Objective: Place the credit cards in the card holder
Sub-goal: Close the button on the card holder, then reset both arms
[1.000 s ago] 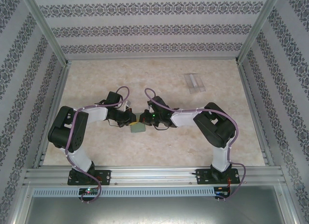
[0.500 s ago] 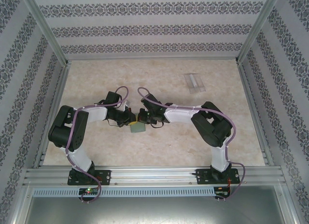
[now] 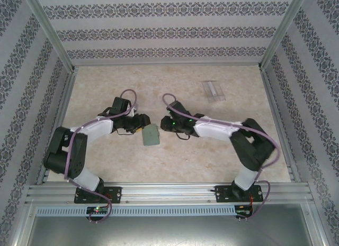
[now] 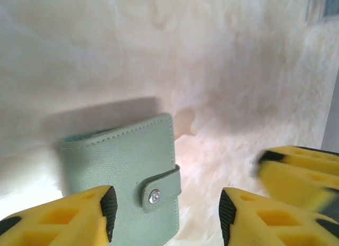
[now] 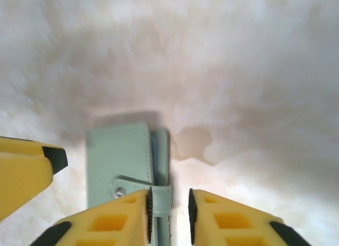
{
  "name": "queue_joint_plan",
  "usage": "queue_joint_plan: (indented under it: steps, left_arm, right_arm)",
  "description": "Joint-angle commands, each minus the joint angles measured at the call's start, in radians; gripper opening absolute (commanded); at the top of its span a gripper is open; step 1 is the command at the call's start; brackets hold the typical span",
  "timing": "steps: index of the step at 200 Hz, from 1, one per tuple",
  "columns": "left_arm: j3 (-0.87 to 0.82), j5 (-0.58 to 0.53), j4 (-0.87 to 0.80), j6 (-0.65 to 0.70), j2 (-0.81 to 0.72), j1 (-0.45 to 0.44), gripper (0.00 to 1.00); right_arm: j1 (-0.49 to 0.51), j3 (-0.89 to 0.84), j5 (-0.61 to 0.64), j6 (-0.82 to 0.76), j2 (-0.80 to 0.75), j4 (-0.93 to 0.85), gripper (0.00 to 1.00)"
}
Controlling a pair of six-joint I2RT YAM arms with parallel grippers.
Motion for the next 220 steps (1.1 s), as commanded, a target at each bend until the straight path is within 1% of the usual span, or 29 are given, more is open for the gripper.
queue_joint_plan:
  steps: [1, 9, 12, 14, 17, 19, 34, 36, 38, 48, 57, 69, 81, 90, 100, 117, 127, 135, 139, 147, 152, 158, 166, 172, 177, 190, 198, 212, 220]
  left_arm:
    - [0.040, -0.240, -0.113, -0.005, -0.119, 0.014, 0.62]
    - [0.047, -0.320, -0.147, 0.002, -0.166, 0.016, 0.67]
    - [0.049, -0.353, -0.160, 0.006, -0.184, 0.017, 0.72]
    - [0.052, -0.373, -0.167, 0.008, -0.197, 0.017, 0.80]
    - [0.052, -0.401, -0.179, 0.012, -0.215, 0.016, 0.95]
    - [0.053, -0.428, -0.185, 0.015, -0.227, 0.016, 0.99]
    - [0.051, -0.582, -0.212, 0.053, -0.316, 0.015, 1.00]
    - [0.050, -0.601, -0.212, 0.062, -0.328, 0.015, 1.00]
    - [0.048, -0.619, -0.211, 0.071, -0.340, 0.015, 1.00]
    - [0.032, -0.713, -0.200, 0.128, -0.401, 0.011, 1.00]
    - [0.015, -0.803, -0.196, 0.172, -0.452, 0.009, 1.00]
    - [-0.013, -0.893, -0.170, 0.240, -0.524, 0.003, 1.00]
    - [-0.074, -0.992, -0.112, 0.273, -0.604, -0.003, 1.00]
    - [-0.148, -1.025, -0.023, 0.304, -0.667, -0.005, 1.00]
    - [-0.234, -1.031, 0.087, 0.356, -0.731, -0.005, 1.00]
    - [-0.373, -1.079, 0.279, 0.447, -0.779, -0.003, 0.99]
    - [-0.469, -1.055, 0.455, 0.641, -0.766, 0.002, 1.00]
    - [-0.542, -1.076, 0.607, 0.707, -0.720, 0.014, 0.99]
    - [-0.563, -1.073, 0.642, 0.722, -0.698, 0.025, 0.99]
    - [-0.560, -1.027, 0.640, 0.723, -0.647, 0.056, 0.99]
    - [-0.547, -0.974, 0.617, 0.714, -0.610, 0.081, 0.99]
    - [-0.512, -0.911, 0.585, 0.701, -0.561, 0.108, 0.99]
    - [-0.473, -0.869, 0.562, 0.683, -0.485, 0.133, 0.99]
    - [-0.455, -0.838, 0.568, 0.674, -0.440, 0.144, 0.99]
    - [-0.451, -0.812, 0.595, 0.668, -0.401, 0.154, 0.99]
    - [-0.471, -0.763, 0.712, 0.647, -0.328, 0.179, 0.99]
    - [-0.480, -0.747, 0.781, 0.649, -0.280, 0.194, 0.99]
    - [-0.460, -0.712, 0.822, 0.644, -0.206, 0.223, 0.99]
    - [-0.453, -0.672, 0.851, 0.654, -0.185, 0.236, 0.99]
  right_arm:
    - [-0.035, -0.040, 0.202, -0.126, -0.206, -0.006, 0.43]
    - [-0.044, -0.056, 0.288, -0.173, -0.276, -0.038, 0.50]
    - [-0.047, -0.062, 0.322, -0.189, -0.303, -0.051, 0.53]
    - [-0.048, -0.068, 0.351, -0.203, -0.319, -0.056, 0.54]
    - [-0.049, -0.076, 0.382, -0.229, -0.347, -0.060, 0.59]
    - [-0.051, -0.082, 0.404, -0.245, -0.366, -0.062, 0.62]
    - [-0.057, -0.150, 0.551, -0.382, -0.506, -0.040, 0.90]
    - [-0.058, -0.162, 0.572, -0.398, -0.528, -0.033, 0.95]
    - [-0.058, -0.173, 0.586, -0.419, -0.543, -0.024, 0.97]
    - [-0.070, -0.236, 0.645, -0.516, -0.635, 0.027, 0.98]
    - [-0.088, -0.296, 0.666, -0.611, -0.705, 0.076, 0.98]
    - [-0.123, -0.387, 0.634, -0.761, -0.787, 0.160, 0.98]
    - [-0.155, -0.476, 0.585, -0.858, -0.860, 0.219, 0.98]
    - [-0.191, -0.530, 0.540, -0.883, -0.903, 0.244, 0.98]
    - [-0.239, -0.578, 0.489, -0.888, -0.931, 0.269, 0.98]
    - [-0.334, -0.648, 0.465, -0.874, -0.908, 0.332, 0.98]
    - [-0.400, -0.684, 0.464, -0.834, -0.856, 0.383, 0.98]
    - [-0.463, -0.703, 0.454, -0.772, -0.802, 0.416, 0.98]
    - [-0.499, -0.709, 0.444, -0.739, -0.774, 0.433, 0.98]
    - [-0.557, -0.724, 0.413, -0.705, -0.719, 0.475, 0.98]
    - [-0.576, -0.734, 0.399, -0.709, -0.684, 0.515, 0.98]
    - [-0.589, -0.750, 0.399, -0.724, -0.644, 0.569, 0.98]
    - [-0.600, -0.766, 0.417, -0.730, -0.591, 0.653, 0.98]
    - [-0.603, -0.754, 0.431, -0.746, -0.571, 0.660, 0.98]
    - [-0.604, -0.741, 0.420, -0.763, -0.560, 0.651, 0.98]
    - [-0.615, -0.737, 0.428, -0.785, -0.501, 0.740, 0.98]
    - [-0.626, -0.732, 0.406, -0.789, -0.476, 0.768, 0.98]
    - [-0.652, -0.724, 0.328, -0.798, -0.414, 0.857, 0.98]
    - [-0.661, -0.710, 0.315, -0.785, -0.373, 0.890, 0.98]
